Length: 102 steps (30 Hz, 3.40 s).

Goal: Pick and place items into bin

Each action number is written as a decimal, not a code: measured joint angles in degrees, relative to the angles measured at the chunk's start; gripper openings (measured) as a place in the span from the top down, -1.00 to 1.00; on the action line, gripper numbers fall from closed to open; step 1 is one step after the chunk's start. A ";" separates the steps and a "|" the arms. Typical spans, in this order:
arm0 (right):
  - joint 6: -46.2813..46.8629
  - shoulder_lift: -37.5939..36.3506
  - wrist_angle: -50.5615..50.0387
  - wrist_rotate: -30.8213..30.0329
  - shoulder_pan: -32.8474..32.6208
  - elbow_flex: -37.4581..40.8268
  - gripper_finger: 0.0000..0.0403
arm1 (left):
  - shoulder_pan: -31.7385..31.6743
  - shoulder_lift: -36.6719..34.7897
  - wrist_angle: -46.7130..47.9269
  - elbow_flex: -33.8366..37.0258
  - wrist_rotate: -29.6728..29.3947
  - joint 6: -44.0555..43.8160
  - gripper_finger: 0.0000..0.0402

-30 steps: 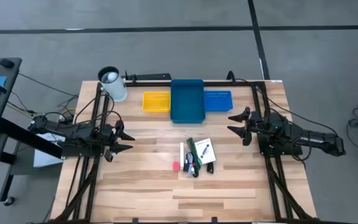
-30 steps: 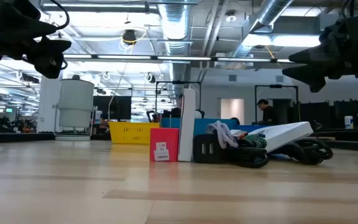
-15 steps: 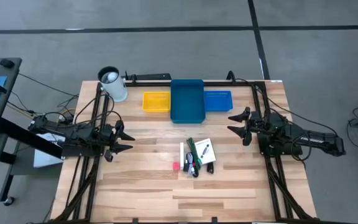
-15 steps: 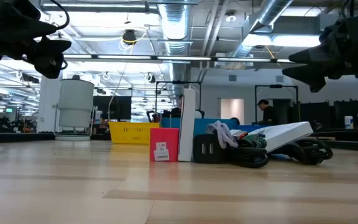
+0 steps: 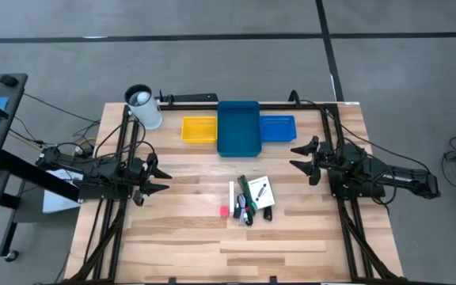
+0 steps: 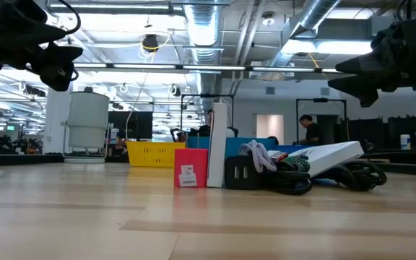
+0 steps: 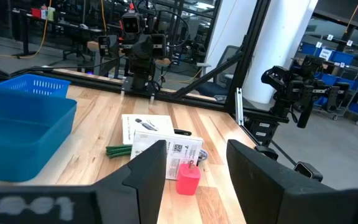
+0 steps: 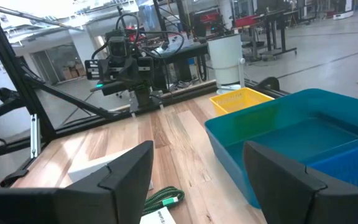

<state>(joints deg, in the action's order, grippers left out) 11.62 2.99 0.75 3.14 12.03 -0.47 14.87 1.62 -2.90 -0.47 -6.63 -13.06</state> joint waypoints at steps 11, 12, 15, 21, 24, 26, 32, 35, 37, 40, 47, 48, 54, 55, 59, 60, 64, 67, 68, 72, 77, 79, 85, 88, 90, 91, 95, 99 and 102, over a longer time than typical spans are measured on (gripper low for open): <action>-0.02 0.01 0.00 0.02 -0.02 0.00 -0.21 | 0.00 -0.01 0.00 0.00 0.00 0.00 0.21; 0.00 0.01 0.00 0.00 -0.02 0.00 -0.21 | -0.01 0.00 0.00 0.00 0.00 0.00 0.21; -0.01 0.00 0.00 0.01 -0.02 0.00 -0.21 | 0.00 0.01 0.02 0.00 0.00 0.02 0.21; -0.02 -0.01 0.00 0.00 0.00 0.00 -0.21 | 0.00 0.01 0.00 0.00 0.00 0.02 0.21; 0.00 0.00 0.00 0.00 -0.02 0.00 -0.21 | 0.00 -0.01 0.00 0.00 0.00 0.00 0.21; 0.00 0.00 0.00 0.00 0.00 0.00 -0.21 | 0.00 0.01 0.02 0.00 0.00 0.02 0.21; -0.01 0.00 0.04 0.01 -0.02 0.00 -0.21 | 0.00 0.01 0.00 0.00 0.00 0.00 0.21; 0.00 0.01 0.09 0.02 -0.02 0.00 -0.21 | 0.00 -0.01 0.02 0.00 -0.02 0.00 0.21; 0.41 0.01 0.52 0.02 -0.02 0.00 -0.21 | -0.01 0.01 0.00 0.00 0.00 0.01 0.21; 4.27 -0.01 2.00 0.04 -0.02 0.01 -0.21 | 0.00 0.00 0.02 0.00 0.00 0.00 0.21; 22.80 0.00 1.86 -0.02 0.02 0.02 -0.21 | 0.00 0.00 0.01 0.00 0.00 0.00 0.21; 26.01 -0.01 1.43 -0.07 0.07 0.02 -0.21 | 0.00 0.01 0.02 0.00 0.00 0.00 0.21; 44.89 4.53 -0.09 -0.06 -1.44 0.00 -0.21 | 0.00 0.00 0.02 0.00 0.00 0.00 0.21; 46.41 5.94 -0.07 -0.04 -2.08 0.00 -0.21 | -0.01 0.01 0.01 0.00 0.00 0.00 0.21; 50.50 13.32 -0.11 -0.02 -4.83 0.00 -0.21 | 0.00 0.01 0.02 0.00 0.00 0.00 0.21; 51.02 15.19 -0.11 -0.02 -5.40 0.00 -0.21 | -0.01 0.00 0.02 0.00 0.00 0.00 0.21; 52.56 21.26 -0.08 0.35 -6.82 0.00 -0.21 | -0.01 -0.01 0.02 0.00 0.00 0.00 0.21; 53.63 23.89 0.37 1.93 -6.75 0.00 -0.21 | -0.02 0.00 0.02 0.00 0.00 0.00 0.21; 53.92 24.51 0.65 2.89 -6.75 0.00 -0.21 | 0.00 -0.01 0.02 0.00 0.00 0.00 0.21; 53.98 25.50 1.99 4.62 -6.76 0.00 -0.21 | -0.01 -0.01 0.02 0.00 0.00 0.00 0.21; 53.97 25.59 1.81 6.05 -6.77 0.00 -0.21 | 0.00 -0.01 0.02 0.00 0.00 0.00 0.21; 53.97 25.93 1.83 6.07 -6.77 0.00 -0.21 | 0.00 -0.01 0.02 0.00 0.00 0.00 0.21; 54.85 26.00 1.84 7.46 -7.47 0.00 -0.21 | 0.00 -0.01 0.00 0.00 0.00 0.00 0.21; 56.43 26.05 1.86 7.30 -9.42 0.00 -0.21 | 0.00 -0.01 0.02 0.00 0.00 0.00 0.21; 57.62 26.66 1.88 6.44 -11.04 0.00 -0.21 | 0.00 -0.01 0.02 0.00 0.00 0.00 0.21; 58.07 26.96 1.92 5.58 -11.92 0.00 -0.21 | 0.00 -0.01 0.02 0.00 0.00 0.00 0.21; 60.42 28.58 2.53 1.85 -15.53 0.00 -0.21 | 0.00 -0.01 0.01 0.00 0.00 0.01 0.21; 62.20 30.28 3.71 -1.21 -18.06 0.00 -0.21 | -0.01 -0.01 0.02 0.00 0.00 0.01 0.21; 63.23 31.73 6.01 -2.52 -19.40 0.00 -0.21 | -0.02 -0.01 0.00 0.00 0.00 0.00 0.21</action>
<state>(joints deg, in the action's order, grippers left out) 74.85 34.72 6.76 0.61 -7.37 -0.47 14.85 1.61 -2.89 -0.47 -6.63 -13.06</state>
